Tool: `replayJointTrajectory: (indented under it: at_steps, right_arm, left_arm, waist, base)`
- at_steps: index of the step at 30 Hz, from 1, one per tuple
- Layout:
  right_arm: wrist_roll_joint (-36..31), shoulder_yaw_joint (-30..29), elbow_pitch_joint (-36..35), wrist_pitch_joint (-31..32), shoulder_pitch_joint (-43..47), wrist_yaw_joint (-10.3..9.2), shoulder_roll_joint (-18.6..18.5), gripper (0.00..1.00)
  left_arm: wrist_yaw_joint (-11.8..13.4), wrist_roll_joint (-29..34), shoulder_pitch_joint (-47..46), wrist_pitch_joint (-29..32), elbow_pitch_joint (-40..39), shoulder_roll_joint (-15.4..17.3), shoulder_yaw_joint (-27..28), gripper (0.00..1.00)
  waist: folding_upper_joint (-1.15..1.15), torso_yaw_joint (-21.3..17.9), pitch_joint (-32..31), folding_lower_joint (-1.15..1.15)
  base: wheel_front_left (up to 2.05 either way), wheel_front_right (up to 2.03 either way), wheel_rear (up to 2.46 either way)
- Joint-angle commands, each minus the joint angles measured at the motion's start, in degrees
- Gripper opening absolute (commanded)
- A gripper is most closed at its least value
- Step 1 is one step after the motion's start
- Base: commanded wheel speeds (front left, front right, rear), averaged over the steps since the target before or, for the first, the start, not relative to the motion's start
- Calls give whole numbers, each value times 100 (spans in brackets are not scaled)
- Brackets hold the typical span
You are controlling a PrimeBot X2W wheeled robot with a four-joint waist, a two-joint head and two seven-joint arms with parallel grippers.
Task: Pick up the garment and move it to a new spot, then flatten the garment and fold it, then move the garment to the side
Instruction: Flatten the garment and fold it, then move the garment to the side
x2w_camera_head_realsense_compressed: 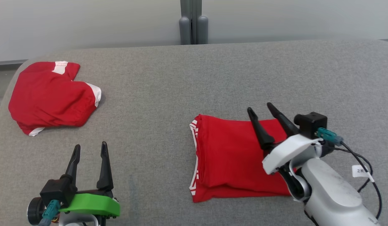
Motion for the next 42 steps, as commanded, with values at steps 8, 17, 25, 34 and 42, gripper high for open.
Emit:
replayJointTrajectory:
  at_steps: [8,17,25,34,42]
  right_arm:
    - [-580,-1089,-919,-15,1026,-7,-355,100]
    - [-888,-1818,-1628,-16,2059,-7,-261,100]
    - [-1160,-2182,-1987,-16,2621,-7,-17,100]
    - [-1366,-2333,-2249,-16,2862,-7,57,100]
    - [-1501,-2356,-2282,-16,2910,-7,100,100]
  left_arm:
    - [10,97,116,-19,32,8,103,100]
    - [-10,145,262,-19,26,8,251,100]
    - [-40,254,361,-19,51,8,329,100]
    - [-52,472,441,-19,63,8,335,100]
    - [-78,551,440,-19,37,8,308,100]
  waist:
    - [0,-233,-193,0]
    - [0,-390,-376,0]
    - [0,-419,-496,0]
    - [0,-330,-574,0]
    - [0,-212,-606,0]
  base:
    - [0,0,0]
    - [0,0,0]
    - [0,0,0]
    - [0,0,0]
    - [0,0,0]
